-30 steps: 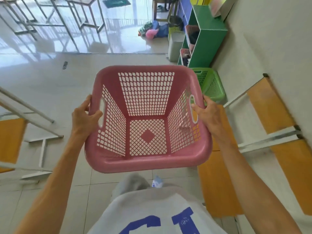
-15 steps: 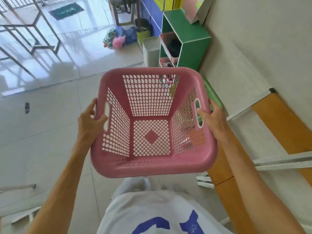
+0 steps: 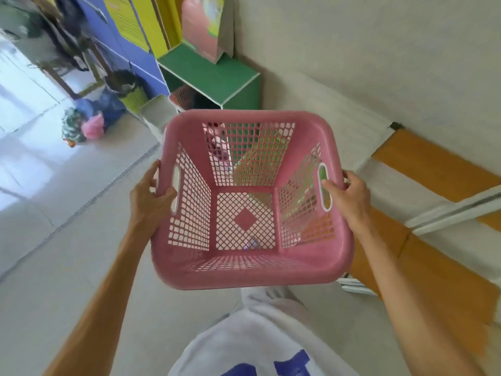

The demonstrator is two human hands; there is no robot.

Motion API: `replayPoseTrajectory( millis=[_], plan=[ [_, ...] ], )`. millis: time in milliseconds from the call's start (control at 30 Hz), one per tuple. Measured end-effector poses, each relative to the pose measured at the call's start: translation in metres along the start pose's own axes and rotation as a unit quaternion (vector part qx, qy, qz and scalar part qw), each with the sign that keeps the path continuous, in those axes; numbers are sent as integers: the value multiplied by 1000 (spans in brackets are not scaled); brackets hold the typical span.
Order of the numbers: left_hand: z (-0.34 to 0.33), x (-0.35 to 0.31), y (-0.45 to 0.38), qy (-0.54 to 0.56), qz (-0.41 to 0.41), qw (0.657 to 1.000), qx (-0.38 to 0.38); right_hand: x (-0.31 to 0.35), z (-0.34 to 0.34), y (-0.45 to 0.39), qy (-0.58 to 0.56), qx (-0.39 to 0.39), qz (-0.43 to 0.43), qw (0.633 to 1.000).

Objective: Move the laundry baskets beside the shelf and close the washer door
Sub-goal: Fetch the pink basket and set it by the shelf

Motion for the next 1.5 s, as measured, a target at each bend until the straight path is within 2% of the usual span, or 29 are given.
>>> replayPoseTrajectory(
  millis=[100, 300, 400, 700, 800, 1000, 1233, 1500],
  plan=[
    [-33, -4, -75, 12, -33, 998, 50, 6, -3, -30, -25, -62, -42, 997],
    [-100, -20, -205, 16, -95, 986, 134, 22, -19, -78, -87, -135, -102, 982],
    [-122, -23, -252, 11, -110, 979, 170, 32, -25, -89, -117, -169, -130, 970],
    [-196, -22, -354, 15, -126, 946, 298, 43, -68, -123, -116, -251, -187, 943],
    [-218, -7, -376, -21, -114, 928, 355, 44, -80, -146, -86, -242, -205, 944],
    [-283, 27, -396, -84, -100, 881, 455, 14, -105, -212, -7, -154, -267, 951],
    [-386, 117, -379, -135, -75, 872, 464, -93, -168, -275, 75, -131, -324, 934],
    [-481, 225, -364, -165, -100, 866, 461, -207, -239, -321, 148, -108, -313, 932]
  ],
)
Point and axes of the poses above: each hand's wrist, its own y-axis away from the middle knuckle, its own z-axis out of the back of the hand, x = y × z, the point moved 2 cm from there along -y, towards the middle knuckle, and after that the axes turned 12 degrees about -z, right-handed, at the moved point
